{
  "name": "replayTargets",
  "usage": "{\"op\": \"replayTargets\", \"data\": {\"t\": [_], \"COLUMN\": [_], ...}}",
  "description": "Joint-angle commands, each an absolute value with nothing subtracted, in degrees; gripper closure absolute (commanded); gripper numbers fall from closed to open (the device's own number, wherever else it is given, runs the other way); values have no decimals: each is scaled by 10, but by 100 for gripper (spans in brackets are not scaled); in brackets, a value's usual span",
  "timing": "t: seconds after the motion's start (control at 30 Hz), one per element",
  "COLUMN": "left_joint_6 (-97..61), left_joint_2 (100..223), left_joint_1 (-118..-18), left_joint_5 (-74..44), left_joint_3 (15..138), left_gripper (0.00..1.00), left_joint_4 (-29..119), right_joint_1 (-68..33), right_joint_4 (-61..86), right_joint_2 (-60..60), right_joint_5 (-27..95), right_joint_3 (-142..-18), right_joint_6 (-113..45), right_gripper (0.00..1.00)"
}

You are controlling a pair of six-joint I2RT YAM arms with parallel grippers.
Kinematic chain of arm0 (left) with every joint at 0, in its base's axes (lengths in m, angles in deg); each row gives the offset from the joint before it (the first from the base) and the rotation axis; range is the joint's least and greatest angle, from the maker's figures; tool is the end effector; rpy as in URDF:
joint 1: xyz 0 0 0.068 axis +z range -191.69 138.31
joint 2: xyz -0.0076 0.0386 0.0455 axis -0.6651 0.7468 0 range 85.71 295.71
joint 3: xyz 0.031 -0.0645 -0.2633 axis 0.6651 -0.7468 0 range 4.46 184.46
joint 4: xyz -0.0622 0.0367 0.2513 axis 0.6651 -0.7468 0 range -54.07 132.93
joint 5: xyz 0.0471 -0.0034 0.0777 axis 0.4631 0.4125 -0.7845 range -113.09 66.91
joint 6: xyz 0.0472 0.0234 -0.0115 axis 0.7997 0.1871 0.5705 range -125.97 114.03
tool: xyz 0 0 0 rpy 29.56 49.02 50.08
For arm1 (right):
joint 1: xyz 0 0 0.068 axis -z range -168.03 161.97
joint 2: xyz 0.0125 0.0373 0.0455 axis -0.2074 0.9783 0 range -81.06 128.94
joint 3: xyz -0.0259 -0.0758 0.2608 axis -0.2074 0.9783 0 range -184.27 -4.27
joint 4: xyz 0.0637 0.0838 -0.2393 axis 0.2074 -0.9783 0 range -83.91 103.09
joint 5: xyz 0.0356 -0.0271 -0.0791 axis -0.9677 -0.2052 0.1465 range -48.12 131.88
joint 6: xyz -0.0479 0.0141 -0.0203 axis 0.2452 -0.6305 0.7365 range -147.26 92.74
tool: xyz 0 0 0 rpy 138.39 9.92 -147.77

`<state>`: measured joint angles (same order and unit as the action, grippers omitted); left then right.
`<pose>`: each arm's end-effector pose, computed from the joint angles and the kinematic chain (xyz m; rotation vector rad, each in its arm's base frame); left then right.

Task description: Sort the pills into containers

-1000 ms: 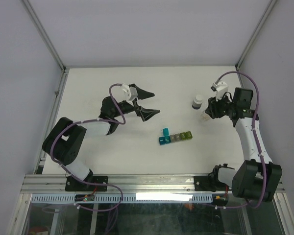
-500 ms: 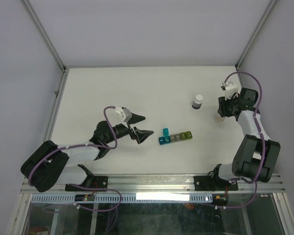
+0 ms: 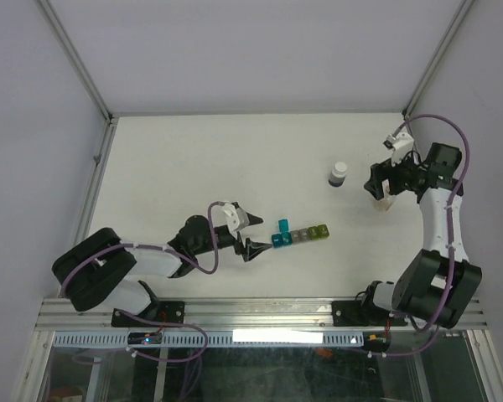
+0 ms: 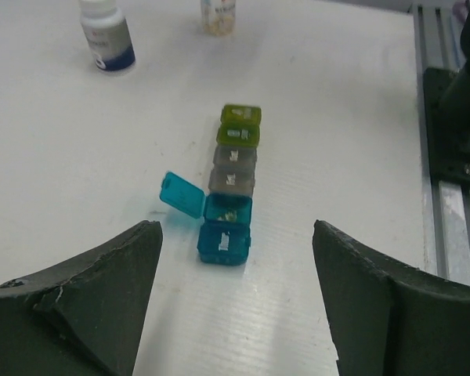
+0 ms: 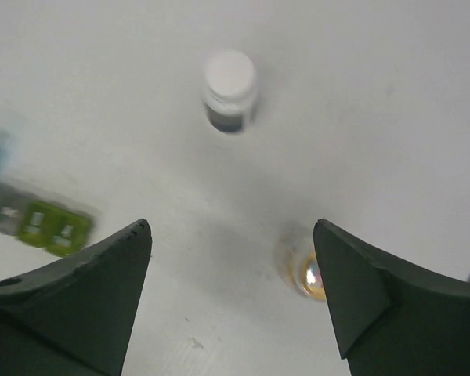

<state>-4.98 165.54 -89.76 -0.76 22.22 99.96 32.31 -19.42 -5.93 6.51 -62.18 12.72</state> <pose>0.1555 -0.1933 0.1757 0.9925 1.4292 -0.9362 0.2608 -0.0748 0.2748 -0.6388 2.1578 0.2045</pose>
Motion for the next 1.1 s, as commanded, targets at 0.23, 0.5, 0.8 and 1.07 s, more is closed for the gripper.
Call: {"op": "replayTargets", "data": {"t": [0.23, 0.5, 0.8, 1.07], "left_joint_6": [44, 39, 37, 42], "left_joint_2": [1844, 1920, 1966, 1984], "left_joint_1": [-921, -923, -932, -934], "left_joint_5": [-14, -40, -47, -19], "left_joint_3": [234, 257, 287, 313], "left_gripper": [28, 26, 31, 46], "left_joint_4": [1157, 1201, 1202, 1182], "right_joint_1": [101, 35, 19, 2], "right_joint_4": [-195, -162, -156, -149], "right_joint_2": [-37, 77, 130, 173], "right_joint_5": [-150, -109, -86, -61], "right_joint_3": [-609, -641, -645, -651], "right_joint_6": [74, 14, -13, -38], "right_gripper": [33, 73, 76, 80]}}
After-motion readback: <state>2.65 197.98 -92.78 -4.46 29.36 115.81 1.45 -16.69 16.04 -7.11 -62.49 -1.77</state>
